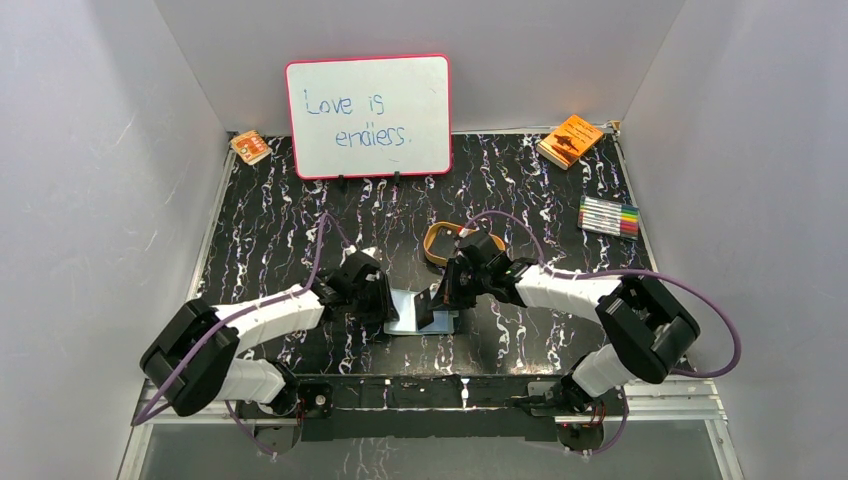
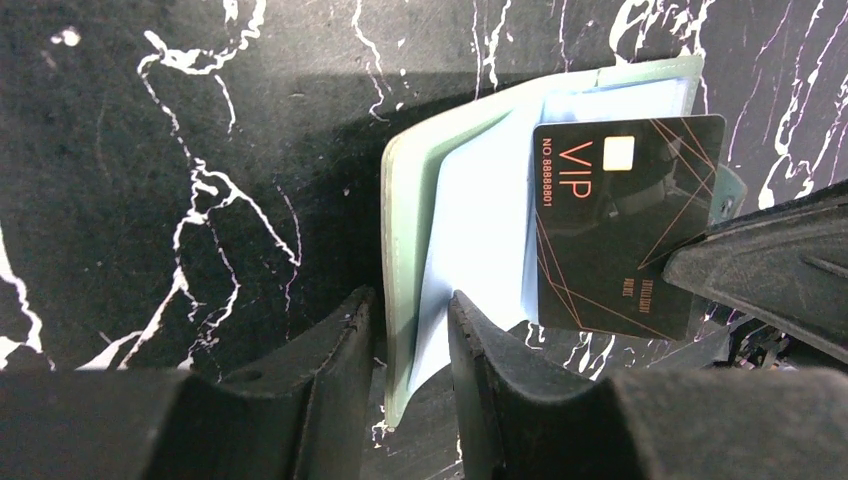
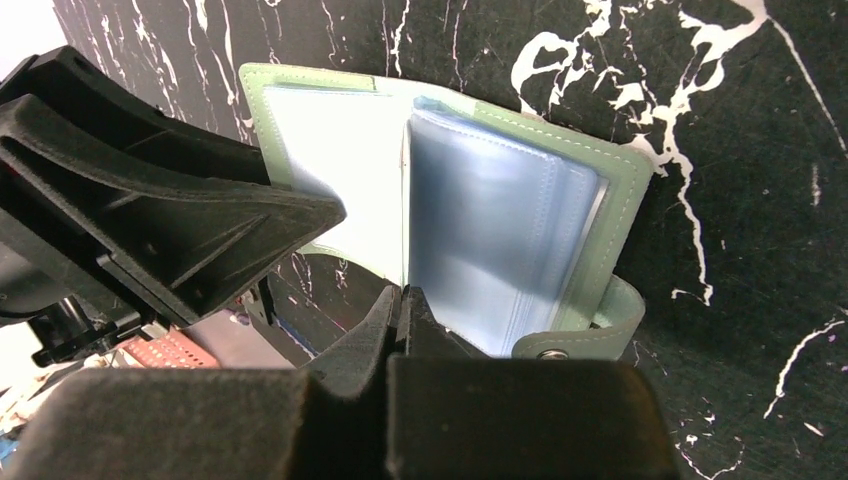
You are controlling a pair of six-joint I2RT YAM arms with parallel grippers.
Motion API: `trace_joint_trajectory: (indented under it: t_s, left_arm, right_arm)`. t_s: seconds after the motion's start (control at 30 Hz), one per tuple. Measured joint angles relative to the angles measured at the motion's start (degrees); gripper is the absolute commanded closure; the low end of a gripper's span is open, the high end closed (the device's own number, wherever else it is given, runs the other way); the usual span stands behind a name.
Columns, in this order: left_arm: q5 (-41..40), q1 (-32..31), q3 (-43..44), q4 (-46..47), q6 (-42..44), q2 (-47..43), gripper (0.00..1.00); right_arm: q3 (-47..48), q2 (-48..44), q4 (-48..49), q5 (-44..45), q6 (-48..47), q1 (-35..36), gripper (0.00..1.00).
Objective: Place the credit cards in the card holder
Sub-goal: Insert the credit card into the card holder.
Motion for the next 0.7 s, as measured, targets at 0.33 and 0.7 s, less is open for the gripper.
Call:
trace_joint_trajectory:
  t_s: [0.33,0.7]
  left_arm:
    - [-1.0,0.0,-1.8,-1.0,-1.0,-2.7,0.70]
    - [-1.4,0.0,-2.9,-0.4,-2.3,-3.6,0.74]
  right_arm:
    - [0.0,1.4,1.2,0.0,0.2,0.2,1.00]
    - [-0.1,3.9,3.0,-0.8,0.4,0.2,1.00]
